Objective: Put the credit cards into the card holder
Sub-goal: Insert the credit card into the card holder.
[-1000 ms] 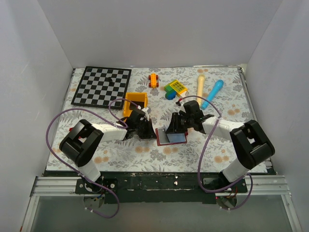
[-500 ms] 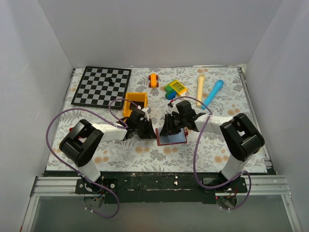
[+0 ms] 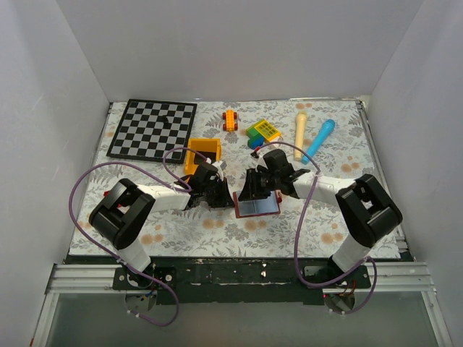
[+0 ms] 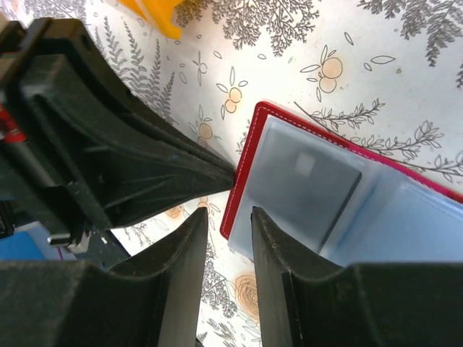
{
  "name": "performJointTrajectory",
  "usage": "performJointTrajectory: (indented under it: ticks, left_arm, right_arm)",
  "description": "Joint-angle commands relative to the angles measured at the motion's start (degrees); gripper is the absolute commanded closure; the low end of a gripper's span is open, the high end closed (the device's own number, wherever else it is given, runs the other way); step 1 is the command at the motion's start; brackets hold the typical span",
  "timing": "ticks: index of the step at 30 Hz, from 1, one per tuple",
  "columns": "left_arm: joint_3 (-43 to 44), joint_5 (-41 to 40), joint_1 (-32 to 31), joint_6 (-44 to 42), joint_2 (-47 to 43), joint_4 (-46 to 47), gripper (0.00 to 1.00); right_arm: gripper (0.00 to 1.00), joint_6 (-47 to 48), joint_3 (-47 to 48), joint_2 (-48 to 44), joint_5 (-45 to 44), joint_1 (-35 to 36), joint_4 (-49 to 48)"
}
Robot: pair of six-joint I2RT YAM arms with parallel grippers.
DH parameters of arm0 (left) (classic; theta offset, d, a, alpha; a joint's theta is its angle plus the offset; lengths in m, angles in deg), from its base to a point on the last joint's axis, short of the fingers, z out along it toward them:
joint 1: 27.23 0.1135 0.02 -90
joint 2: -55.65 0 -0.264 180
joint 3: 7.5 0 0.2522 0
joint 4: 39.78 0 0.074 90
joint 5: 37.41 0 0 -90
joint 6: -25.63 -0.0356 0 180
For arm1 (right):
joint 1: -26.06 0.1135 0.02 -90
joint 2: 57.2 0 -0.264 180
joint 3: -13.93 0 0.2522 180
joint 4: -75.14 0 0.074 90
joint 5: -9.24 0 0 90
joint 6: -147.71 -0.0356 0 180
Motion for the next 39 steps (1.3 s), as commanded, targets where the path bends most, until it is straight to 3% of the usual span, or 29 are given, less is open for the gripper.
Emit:
performJointTrajectory:
  ticks: [1, 9, 11, 12, 15, 21, 24, 30, 39]
  left_arm:
    - [-0.4, -0.7, -0.4, -0.7, 1.0, -2.8, 0.96]
    - [-0.7, -1.0, -0.5, -0.5, 0.3, -2.8, 0.96]
    - [-0.8, -1.0, -0.5, -0.8, 0.1, -2.8, 0.95]
    - [-0.8, -1.1, -0.5, -0.8, -0.1, -2.8, 0.95]
    - [-0.7, -1.1, -0.5, -0.8, -0.4, -2.9, 0.95]
    - [0.1, -2.6, -0.4, -0.9, -5.6, -6.0, 0.95]
    - [1.8, -4.8, 1.1, -1.5, -12.6, -9.6, 0.86]
    - [4.5, -3.8, 11.2, -3.0, -25.0, -15.0, 0.79]
    - [2.0, 5.0, 30.4, -2.8, -34.5, -17.9, 0.57]
  right_arm:
    - [0.61, 0.2, -2.1, -6.0, -3.9, 0.0, 0.3]
    - [0.64, -1.5, -3.9, -7.5, -10.1, -1.2, 4.4]
    - [0.74, -1.9, -3.8, -7.4, -13.0, -1.3, 6.5]
    - [0.84, -2.0, -3.8, -7.4, -14.7, -1.4, 7.7]
    - [0.99, -2.1, -4.2, -8.5, -20.5, -1.3, 10.7]
    - [0.99, -0.6, -3.8, -12.6, -23.4, -1.3, 13.3]
    - [0.99, 1.4, -1.9, -15.3, -22.5, -1.3, 12.9]
    - [0.66, 8.2, 6.0, -15.0, -19.8, -0.7, 14.7]
    - [0.5, 24.3, 24.2, -6.9, -17.0, 4.2, 20.0]
